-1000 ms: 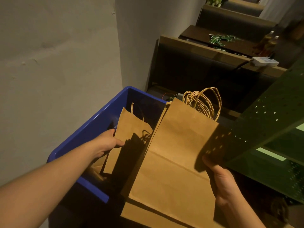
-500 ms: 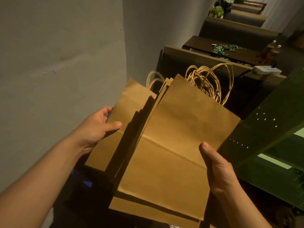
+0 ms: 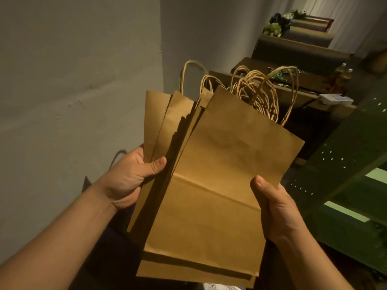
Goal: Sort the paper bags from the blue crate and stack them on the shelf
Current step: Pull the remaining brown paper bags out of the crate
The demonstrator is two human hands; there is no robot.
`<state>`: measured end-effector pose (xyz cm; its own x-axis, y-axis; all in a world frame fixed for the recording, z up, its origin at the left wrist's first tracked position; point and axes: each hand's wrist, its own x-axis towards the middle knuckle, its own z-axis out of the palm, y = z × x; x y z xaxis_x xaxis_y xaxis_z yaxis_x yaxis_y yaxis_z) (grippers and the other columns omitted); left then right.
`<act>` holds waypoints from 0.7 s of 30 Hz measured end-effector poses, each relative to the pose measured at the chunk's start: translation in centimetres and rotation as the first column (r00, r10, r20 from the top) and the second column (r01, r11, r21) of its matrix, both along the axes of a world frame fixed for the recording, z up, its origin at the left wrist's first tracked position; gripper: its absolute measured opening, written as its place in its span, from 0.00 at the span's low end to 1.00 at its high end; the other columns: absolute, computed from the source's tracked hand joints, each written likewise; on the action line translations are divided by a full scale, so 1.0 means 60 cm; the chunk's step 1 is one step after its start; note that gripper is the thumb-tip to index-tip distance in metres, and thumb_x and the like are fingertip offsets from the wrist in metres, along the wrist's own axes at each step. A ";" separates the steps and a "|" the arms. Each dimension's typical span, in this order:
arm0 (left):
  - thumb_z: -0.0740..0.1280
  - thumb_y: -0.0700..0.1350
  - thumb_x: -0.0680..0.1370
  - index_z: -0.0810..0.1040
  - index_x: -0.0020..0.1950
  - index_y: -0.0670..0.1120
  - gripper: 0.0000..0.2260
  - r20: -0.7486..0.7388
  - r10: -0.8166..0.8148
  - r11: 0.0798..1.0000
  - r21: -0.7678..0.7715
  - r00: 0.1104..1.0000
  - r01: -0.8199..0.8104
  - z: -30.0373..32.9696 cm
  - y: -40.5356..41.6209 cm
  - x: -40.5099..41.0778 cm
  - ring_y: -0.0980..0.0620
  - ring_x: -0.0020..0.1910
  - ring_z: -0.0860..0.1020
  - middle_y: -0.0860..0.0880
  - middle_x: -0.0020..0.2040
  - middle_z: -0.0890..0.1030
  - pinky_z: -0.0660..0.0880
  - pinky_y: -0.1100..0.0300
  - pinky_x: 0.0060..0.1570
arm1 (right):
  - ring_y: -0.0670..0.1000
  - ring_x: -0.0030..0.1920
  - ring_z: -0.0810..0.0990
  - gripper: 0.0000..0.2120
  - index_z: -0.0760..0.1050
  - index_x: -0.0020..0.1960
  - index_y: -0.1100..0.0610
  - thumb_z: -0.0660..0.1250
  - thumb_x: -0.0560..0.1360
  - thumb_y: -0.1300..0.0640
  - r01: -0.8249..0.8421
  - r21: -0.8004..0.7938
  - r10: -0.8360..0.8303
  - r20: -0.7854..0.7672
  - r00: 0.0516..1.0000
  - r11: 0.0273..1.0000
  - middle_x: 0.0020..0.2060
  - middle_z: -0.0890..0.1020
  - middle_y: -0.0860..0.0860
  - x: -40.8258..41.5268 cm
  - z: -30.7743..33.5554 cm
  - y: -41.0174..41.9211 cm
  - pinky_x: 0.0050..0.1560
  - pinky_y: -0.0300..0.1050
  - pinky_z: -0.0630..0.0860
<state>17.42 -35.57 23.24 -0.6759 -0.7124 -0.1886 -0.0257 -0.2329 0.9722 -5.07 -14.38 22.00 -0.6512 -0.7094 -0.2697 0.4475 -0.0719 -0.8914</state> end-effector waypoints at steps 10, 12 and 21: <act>0.65 0.54 0.79 0.74 0.70 0.49 0.20 -0.095 -0.046 0.962 0.263 0.994 0.070 -0.049 0.050 -0.033 0.34 0.63 0.80 0.35 0.63 0.81 0.74 0.34 0.67 | 0.58 0.52 0.83 0.31 0.80 0.57 0.66 0.83 0.60 0.51 0.035 0.182 -0.044 0.047 0.998 0.983 0.47 0.86 0.58 0.014 -0.034 0.045 0.57 0.49 0.75; 0.64 0.56 0.78 0.72 0.69 0.58 0.19 -0.065 -0.028 0.983 0.179 0.997 0.040 -0.053 0.059 -0.041 0.41 0.64 0.81 0.44 0.63 0.83 0.74 0.36 0.67 | 0.55 0.46 0.80 0.17 0.80 0.50 0.67 0.77 0.68 0.55 0.053 0.216 -0.056 0.004 0.998 0.975 0.39 0.84 0.56 0.016 -0.036 0.048 0.47 0.44 0.71; 0.75 0.76 0.61 0.61 0.76 0.71 0.46 0.058 -0.039 0.997 0.064 0.998 0.035 -0.112 0.079 -0.057 0.44 0.74 0.71 0.54 0.77 0.71 0.69 0.34 0.70 | 0.52 0.38 0.79 0.10 0.77 0.49 0.60 0.74 0.74 0.57 0.048 0.363 -0.007 -0.114 0.993 0.930 0.40 0.82 0.55 0.027 -0.049 0.045 0.39 0.41 0.70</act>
<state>14.01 -30.84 16.53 -0.6881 -0.6726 -0.2723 -0.0921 -0.2912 0.9522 -3.47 -11.66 19.04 -0.7092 -0.5567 -0.4326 0.3484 0.2567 -0.9015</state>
